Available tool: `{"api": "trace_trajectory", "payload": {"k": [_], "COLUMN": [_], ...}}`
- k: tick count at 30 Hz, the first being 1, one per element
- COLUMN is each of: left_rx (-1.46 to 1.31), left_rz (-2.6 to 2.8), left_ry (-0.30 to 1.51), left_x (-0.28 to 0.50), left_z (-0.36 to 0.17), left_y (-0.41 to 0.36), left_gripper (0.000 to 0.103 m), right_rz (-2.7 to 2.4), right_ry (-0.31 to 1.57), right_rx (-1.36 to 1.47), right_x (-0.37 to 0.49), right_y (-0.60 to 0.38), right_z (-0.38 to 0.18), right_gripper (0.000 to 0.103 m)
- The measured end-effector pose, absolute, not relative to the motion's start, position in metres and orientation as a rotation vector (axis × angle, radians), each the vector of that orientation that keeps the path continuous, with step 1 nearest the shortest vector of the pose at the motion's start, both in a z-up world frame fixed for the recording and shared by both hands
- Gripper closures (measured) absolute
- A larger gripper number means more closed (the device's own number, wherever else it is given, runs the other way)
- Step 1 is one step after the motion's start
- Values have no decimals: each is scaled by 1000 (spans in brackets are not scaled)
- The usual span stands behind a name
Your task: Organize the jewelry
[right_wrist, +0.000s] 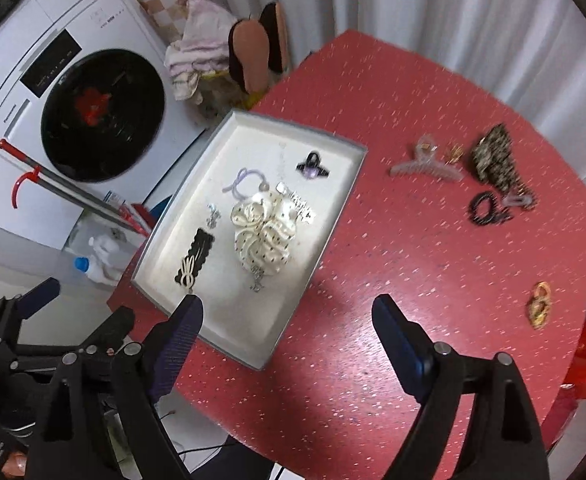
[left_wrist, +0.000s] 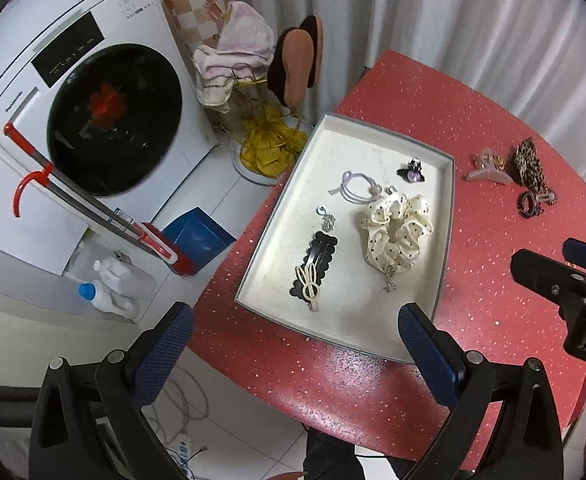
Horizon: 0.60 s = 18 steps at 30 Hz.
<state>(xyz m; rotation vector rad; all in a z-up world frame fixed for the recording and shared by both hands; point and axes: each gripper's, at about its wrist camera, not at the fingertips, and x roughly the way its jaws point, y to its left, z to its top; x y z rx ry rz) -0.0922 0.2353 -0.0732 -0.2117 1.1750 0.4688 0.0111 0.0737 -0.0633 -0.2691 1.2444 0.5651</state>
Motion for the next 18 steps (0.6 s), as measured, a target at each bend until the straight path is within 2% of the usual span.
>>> {"api": "trace_trajectory", "payload": {"k": [7,18], "left_rx": [-237,-226], "left_rz": [480,494], "left_ry": [1157,1142], "left_x": [-97,-100], "left_z": [-53,-40], "left_y": [230,222], "left_gripper": [1,1], "right_rz": [522,517], "right_ry": [1157,1135], "right_rx": [-265,-270], "right_x": [6,4], "right_y": [63,58], "right_z": [-37,-23], "right_gripper": [15,15]}}
